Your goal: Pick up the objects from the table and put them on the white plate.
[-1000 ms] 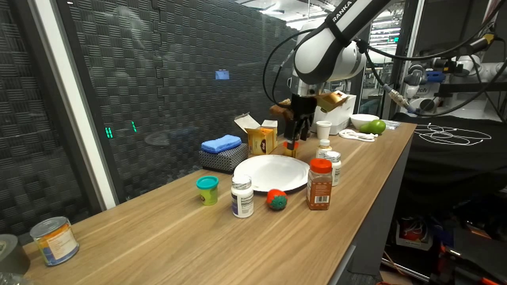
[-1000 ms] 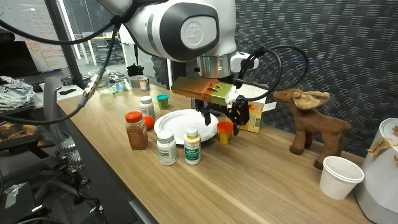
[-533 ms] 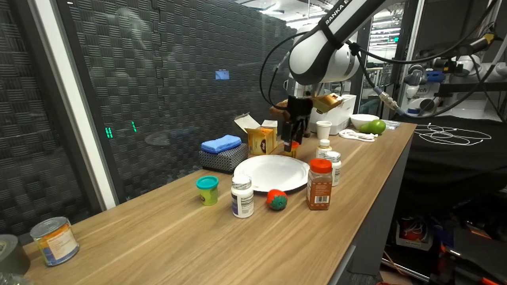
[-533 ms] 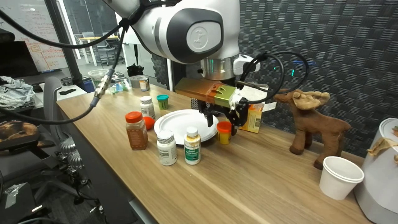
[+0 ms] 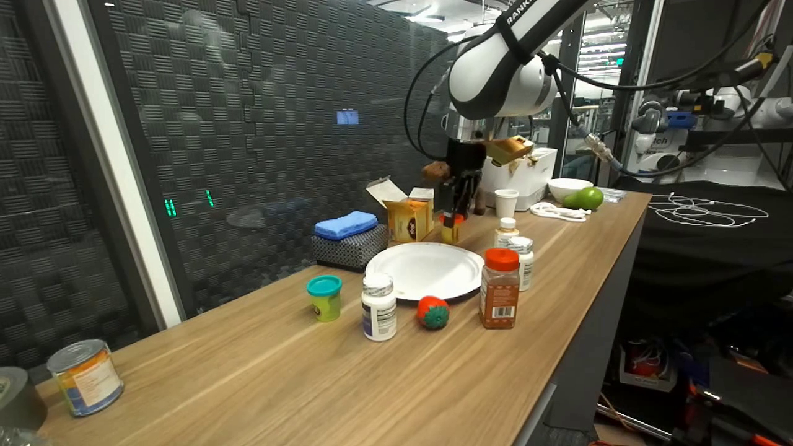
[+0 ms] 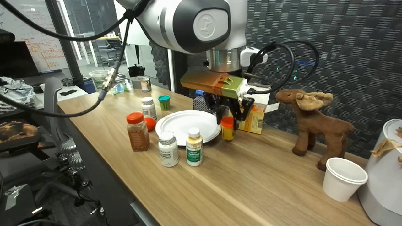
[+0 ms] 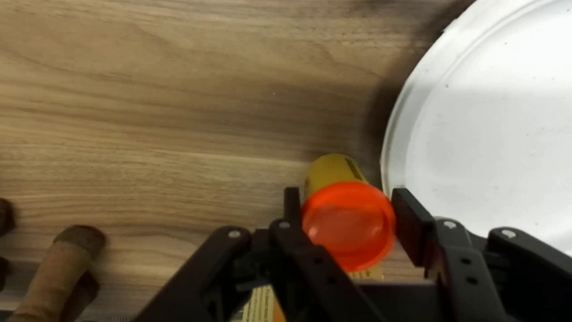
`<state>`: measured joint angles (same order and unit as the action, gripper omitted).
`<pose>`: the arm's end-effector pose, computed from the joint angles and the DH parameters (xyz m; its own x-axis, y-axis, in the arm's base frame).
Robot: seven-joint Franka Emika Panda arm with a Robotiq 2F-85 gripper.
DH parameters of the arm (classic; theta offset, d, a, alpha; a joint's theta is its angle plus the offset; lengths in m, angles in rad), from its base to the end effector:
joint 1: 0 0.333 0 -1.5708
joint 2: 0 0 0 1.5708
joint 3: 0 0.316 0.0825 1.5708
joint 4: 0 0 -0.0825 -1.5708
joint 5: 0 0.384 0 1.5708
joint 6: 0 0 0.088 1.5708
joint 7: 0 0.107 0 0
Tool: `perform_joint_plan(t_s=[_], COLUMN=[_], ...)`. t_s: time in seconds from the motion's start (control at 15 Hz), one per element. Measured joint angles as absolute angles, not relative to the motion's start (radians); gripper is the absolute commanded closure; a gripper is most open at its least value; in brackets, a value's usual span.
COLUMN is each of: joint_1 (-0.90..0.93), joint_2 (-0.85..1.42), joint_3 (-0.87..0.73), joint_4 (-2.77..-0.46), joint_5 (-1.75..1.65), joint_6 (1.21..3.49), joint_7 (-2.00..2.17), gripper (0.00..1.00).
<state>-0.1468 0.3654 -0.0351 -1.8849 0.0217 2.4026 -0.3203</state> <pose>0.6334 -0.1149 0.3292 0.9810 0.1282 0.1456 0.1231 -0.9914 0.0437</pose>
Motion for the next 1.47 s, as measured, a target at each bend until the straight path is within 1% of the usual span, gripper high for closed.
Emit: perform_joint_plan(t_s=[0.47, 1.07, 1.27, 1.47], joint_1=[-0.125, -0.060, -0.054, -0.054], joint_2=[0.322, 0.326, 0.340, 0.355], joint_3=[-0.004, 0.072, 0.072, 0.067], joint_4=[-1.859, -1.915, -1.922, -1.928], joint_5=[0.016, 0.025, 0.017, -0.014], joint_6=[2.381, 2.347, 2.381, 2.464], joint_7=[-0.318, -0.335, -0.337, -0.337], gripper=[0.71, 0.71, 0.71, 0.71])
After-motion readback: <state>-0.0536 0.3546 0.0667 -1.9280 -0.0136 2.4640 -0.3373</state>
